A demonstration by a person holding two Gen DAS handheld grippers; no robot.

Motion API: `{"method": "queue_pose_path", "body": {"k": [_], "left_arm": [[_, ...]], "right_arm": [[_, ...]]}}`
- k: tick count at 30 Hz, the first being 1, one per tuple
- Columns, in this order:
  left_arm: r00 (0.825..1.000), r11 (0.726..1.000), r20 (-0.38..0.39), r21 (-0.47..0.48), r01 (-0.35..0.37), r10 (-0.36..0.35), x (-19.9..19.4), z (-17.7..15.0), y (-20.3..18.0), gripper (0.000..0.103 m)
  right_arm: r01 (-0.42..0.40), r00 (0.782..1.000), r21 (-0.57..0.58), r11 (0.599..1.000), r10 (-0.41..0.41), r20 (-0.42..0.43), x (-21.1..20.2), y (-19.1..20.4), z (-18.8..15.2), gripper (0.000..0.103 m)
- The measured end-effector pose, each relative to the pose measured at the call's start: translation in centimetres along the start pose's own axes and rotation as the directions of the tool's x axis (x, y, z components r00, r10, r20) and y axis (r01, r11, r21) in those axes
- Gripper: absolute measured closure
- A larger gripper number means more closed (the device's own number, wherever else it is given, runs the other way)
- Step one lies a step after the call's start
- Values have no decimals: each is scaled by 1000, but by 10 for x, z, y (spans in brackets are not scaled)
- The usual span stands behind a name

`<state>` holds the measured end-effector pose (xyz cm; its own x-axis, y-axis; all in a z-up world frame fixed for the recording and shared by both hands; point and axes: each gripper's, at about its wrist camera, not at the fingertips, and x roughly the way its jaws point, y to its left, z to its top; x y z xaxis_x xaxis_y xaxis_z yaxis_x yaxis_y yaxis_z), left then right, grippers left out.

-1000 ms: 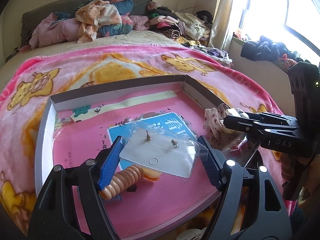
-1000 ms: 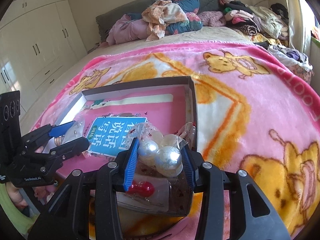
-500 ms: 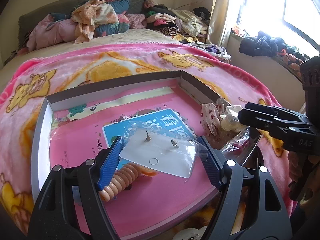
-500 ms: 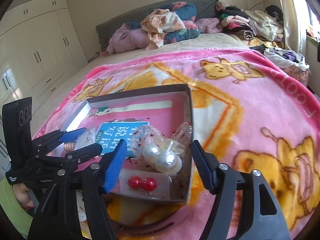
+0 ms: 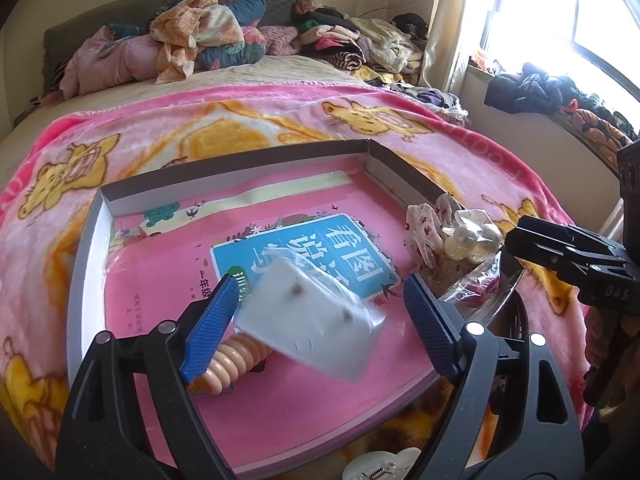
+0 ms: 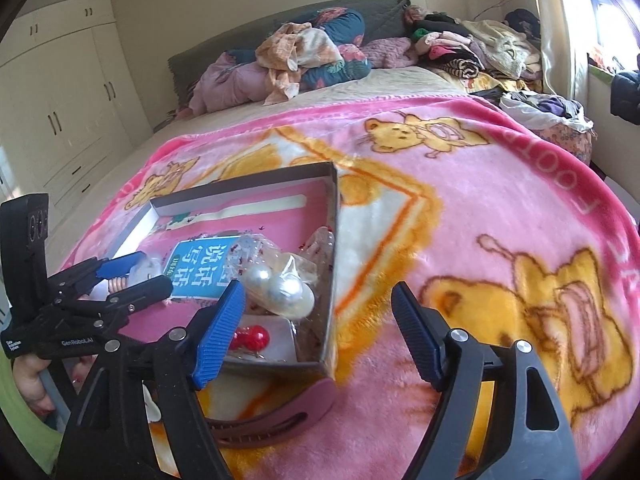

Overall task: Organize jewelry
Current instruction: 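Withdraw both open tools from the tray toward the remaining jewelry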

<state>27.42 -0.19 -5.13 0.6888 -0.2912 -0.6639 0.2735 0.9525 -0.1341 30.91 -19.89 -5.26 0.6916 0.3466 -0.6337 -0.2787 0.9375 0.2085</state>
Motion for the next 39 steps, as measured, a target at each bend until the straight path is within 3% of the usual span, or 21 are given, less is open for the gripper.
{"method": "queue_pose_path", "body": {"k": [3,14,22,26,39], "left_arm": [[1000,1000,8,-10,-2,2,-4,-1,1,23],[999,998,37,-55,-11,13,-28,-7,3,12],[996,998,86,-61,-30,35,-53,-12,1,12],[993,997,110,-67,-35,42,-67,-15,2,12],[988,996,139,-78,-52,62,-96,-27,5,12]], "right_arm": [[11,1000,5,1000,-12,12,-5,-1,-2,22],[38,998,1,999,-38,53,-26,2,-8,18],[39,995,-6,999,-38,87,-45,9,-13,18],[37,994,-17,999,-35,107,-55,14,-16,12],[4,989,-67,998,6,145,-81,36,-25,11]]}}
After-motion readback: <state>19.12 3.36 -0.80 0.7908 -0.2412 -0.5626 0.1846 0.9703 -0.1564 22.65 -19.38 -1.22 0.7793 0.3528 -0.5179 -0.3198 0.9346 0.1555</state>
